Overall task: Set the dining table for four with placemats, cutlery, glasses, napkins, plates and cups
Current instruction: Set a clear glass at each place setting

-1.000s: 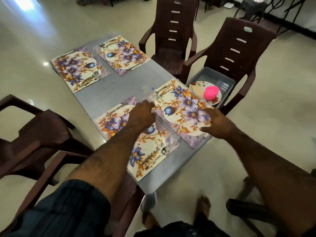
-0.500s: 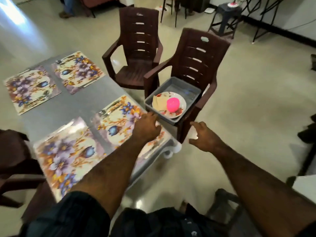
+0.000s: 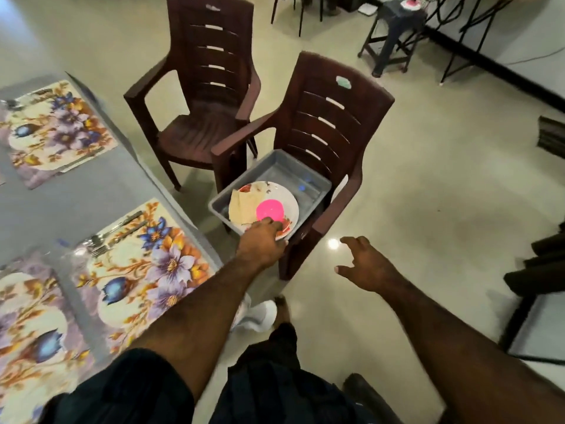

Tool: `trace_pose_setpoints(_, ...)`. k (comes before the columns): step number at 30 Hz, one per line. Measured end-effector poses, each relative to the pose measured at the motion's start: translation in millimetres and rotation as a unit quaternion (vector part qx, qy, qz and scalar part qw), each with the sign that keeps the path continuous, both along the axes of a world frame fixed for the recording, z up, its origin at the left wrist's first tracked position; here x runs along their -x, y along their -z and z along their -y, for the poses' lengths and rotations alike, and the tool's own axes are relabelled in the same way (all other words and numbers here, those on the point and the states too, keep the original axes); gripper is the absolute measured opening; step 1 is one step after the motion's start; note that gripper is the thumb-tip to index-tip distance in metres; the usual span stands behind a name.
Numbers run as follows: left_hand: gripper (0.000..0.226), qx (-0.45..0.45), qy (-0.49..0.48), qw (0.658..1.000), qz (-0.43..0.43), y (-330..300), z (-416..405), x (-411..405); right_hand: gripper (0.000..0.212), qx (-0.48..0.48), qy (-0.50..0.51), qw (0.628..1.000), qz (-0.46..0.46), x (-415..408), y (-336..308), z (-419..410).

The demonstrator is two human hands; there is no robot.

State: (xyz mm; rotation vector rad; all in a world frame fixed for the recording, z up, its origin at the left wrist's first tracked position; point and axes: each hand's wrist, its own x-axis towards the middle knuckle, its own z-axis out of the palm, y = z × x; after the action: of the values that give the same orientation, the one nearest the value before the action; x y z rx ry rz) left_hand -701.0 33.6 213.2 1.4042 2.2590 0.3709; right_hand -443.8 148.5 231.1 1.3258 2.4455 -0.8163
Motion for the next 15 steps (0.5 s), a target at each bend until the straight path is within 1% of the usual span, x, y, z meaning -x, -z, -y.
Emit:
trace_pose_setpoints(4,0.054,0.039,-0.036,0.998,0.045,29.2,-56.1,22.0,0.078,0.021,-0.008,0.999,0.025,30.6,5.5,-72.9)
trace_pose_setpoints(7,0.05,0.072,-0.027,0.994,0.078,35.8,-87.1,35.8,0.077,0.032,-0.01,0.999,0.039,54.5,4.9,-122.8)
trace_pose_setpoints(9,0.049,0.089,-0.02,0.992,0.085,43.1,-102.1,46.0,0.078,0.045,-0.001,0.998,0.043,67.5,9.0,-151.7)
trace_pose_setpoints(11,0.046,0.1,-0.042,0.989,0.1,50.0,-119.8,58.5,0.08,0.061,-0.024,0.996,0.056,82.2,19.8,-182.2)
trace_pose_setpoints(13,0.041,0.1,-0.067,0.986,0.115,55.3,-139.3,69.4,0.084,0.064,-0.057,0.994,0.064,93.5,46.1,-219.1)
trace_pose_setpoints(15,0.04,0.102,-0.101,0.982,0.127,64.9,-159.1,78.7,0.096,0.06,-0.09,0.991,0.085,111.4,83.0,-268.0)
